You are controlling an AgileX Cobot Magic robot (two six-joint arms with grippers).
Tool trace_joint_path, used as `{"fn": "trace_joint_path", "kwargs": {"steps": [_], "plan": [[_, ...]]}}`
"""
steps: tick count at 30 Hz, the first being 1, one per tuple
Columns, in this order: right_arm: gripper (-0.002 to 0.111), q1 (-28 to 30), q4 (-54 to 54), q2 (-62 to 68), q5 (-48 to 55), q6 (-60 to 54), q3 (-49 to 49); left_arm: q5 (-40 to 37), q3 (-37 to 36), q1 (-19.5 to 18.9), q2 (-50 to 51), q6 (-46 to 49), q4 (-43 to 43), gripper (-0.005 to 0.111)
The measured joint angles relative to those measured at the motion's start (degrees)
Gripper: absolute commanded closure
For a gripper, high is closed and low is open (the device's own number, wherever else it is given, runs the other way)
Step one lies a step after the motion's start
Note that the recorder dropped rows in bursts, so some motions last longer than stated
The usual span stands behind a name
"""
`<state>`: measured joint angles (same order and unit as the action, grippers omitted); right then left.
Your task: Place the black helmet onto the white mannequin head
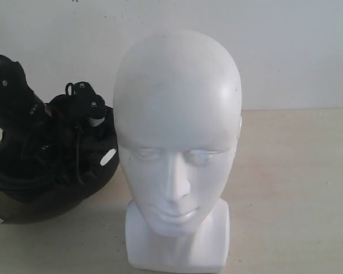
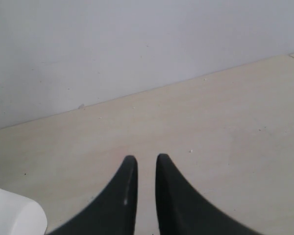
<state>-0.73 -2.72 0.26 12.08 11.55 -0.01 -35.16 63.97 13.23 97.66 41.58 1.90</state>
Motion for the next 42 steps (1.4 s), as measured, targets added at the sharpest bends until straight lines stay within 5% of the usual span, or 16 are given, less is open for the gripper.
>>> {"fn": "trace_joint_path", "kwargs": {"steps": [18,22,26,36,42], "plan": [[0.095,0.0,0.0,0.0,0.0,0.0,0.0,4.4,0.0,0.0,6.5,0.0,0.0,0.041],[0.095,0.0,0.0,0.0,0.0,0.0,0.0,4.4,0.0,0.0,7.5,-0.6,0.0,0.059],[0.095,0.0,0.0,0.0,0.0,0.0,0.0,4.7,0.0,0.0,8.2,-1.3,-0.2,0.101],[0.095,0.0,0.0,0.0,0.0,0.0,0.0,5.2,0.2,-0.1,6.6,-5.7,-0.6,0.102],[0.095,0.0,0.0,0.0,0.0,0.0,0.0,0.5,-0.1,-1.5,2.2,-6.5,11.0,0.102]]}}
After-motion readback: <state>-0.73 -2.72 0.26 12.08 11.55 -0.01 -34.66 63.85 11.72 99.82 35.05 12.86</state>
